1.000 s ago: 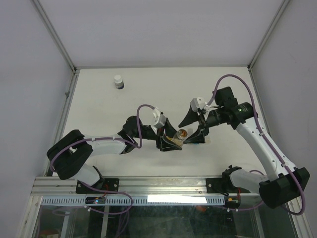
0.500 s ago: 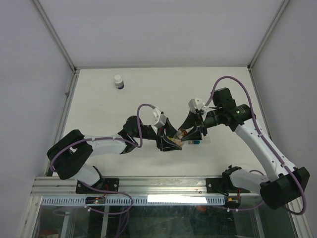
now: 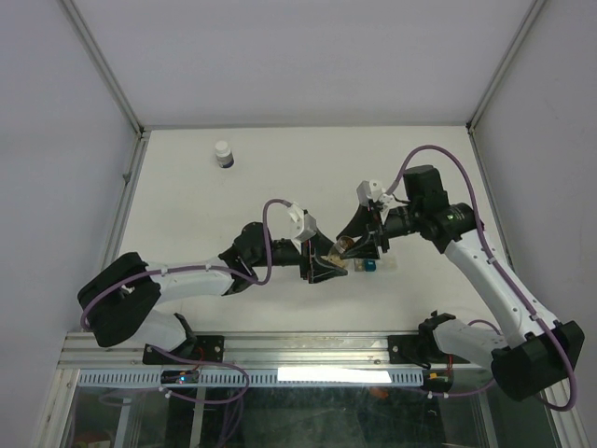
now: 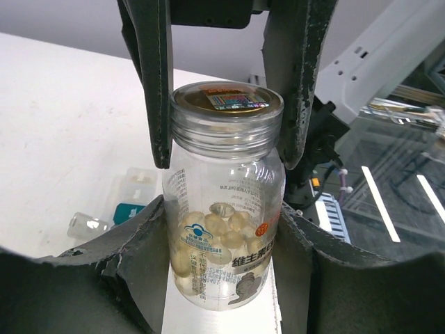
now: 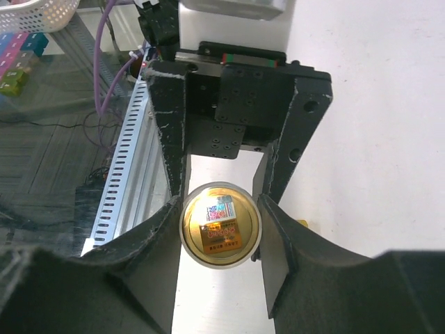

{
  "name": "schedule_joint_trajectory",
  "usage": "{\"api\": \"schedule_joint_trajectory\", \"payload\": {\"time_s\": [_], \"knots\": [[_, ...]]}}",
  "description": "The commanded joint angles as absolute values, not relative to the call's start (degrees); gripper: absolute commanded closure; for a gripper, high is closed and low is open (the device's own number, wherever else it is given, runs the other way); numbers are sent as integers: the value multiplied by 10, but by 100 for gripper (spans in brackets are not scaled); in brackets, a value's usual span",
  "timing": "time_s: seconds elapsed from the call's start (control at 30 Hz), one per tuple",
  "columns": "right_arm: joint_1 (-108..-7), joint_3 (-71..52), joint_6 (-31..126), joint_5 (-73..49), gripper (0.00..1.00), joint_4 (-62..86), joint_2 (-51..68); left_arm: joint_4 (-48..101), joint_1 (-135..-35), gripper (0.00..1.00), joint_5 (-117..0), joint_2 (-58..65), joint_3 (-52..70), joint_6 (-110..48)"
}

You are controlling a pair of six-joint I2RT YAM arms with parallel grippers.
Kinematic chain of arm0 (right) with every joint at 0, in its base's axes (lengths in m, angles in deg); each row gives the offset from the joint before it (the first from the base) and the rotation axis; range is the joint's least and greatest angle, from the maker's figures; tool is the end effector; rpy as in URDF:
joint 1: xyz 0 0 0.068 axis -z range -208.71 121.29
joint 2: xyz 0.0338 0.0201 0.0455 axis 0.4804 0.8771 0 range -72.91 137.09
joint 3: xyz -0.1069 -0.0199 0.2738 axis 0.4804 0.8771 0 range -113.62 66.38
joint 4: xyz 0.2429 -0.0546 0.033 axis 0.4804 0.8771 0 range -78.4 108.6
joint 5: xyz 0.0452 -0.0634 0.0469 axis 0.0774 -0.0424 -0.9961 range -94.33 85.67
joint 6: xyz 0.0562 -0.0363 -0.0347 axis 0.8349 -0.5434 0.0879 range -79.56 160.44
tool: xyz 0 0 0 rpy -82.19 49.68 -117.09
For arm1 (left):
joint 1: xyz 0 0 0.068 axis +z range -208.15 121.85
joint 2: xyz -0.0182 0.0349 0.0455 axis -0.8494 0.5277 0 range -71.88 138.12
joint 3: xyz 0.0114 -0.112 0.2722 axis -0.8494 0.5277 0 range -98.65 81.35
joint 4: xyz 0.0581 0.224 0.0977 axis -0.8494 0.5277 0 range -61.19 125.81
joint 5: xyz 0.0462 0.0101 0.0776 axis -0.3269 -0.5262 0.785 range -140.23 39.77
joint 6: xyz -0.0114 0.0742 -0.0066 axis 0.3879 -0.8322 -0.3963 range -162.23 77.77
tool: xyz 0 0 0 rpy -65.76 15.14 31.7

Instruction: Sort the pills into containers

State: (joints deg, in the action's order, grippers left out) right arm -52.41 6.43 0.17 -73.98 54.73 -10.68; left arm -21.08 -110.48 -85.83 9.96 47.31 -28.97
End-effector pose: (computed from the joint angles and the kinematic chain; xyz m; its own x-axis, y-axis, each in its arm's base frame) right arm 0.1502 0.1310 0.3492 -0.0177 -0.2534 -0.9672 -0.9880 -0.1439 0.0558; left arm 0.1580 -0.2652 0.2686 -0.2075 -0.0365 -0.9775 0.9776 0.0288 -0.2086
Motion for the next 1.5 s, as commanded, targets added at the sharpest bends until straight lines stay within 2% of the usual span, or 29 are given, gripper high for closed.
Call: {"api": "schedule_joint_trajectory", "payload": {"time_s": [0.0, 0.2, 0.43, 0.57, 0.73, 0.87, 0.93, 1.2, 1.33, 1.47], "knots": [[-526, 77, 52, -738, 90, 537, -119, -198, -1105, 100, -654, 68, 451, -318], [-518, 81, 64, -737, 94, 525, -123, -195, -1112, 100, -627, 65, 449, -321], [-506, 96, 76, -743, 95, 507, -132, -220, -1111, 100, -655, 61, 454, -312], [-498, 104, 86, -754, 95, 494, -140, -231, -1111, 87, -682, 64, 454, -307], [-485, 110, 100, -763, 96, 480, -149, -278, -1109, 48, -719, 65, 471, -294], [-470, 119, 114, -773, 96, 464, -161, -327, -1104, 9, -728, 65, 493, -276], [-462, 127, 122, -779, 96, 452, -170, -331, -1101, 1, -730, 63, 497, -272], [-414, 135, 156, -761, 95, 423, -199, -326, -1081, 1, -706, 29, 531, -248], [-403, 111, 161, -662, 95, 420, -182, -300, -1052, 1, -679, -12, 568, -215], [-403, 54, 161, -543, 95, 413, -105, -235, -1028, 1, -638, -54, 593, -206]]}}
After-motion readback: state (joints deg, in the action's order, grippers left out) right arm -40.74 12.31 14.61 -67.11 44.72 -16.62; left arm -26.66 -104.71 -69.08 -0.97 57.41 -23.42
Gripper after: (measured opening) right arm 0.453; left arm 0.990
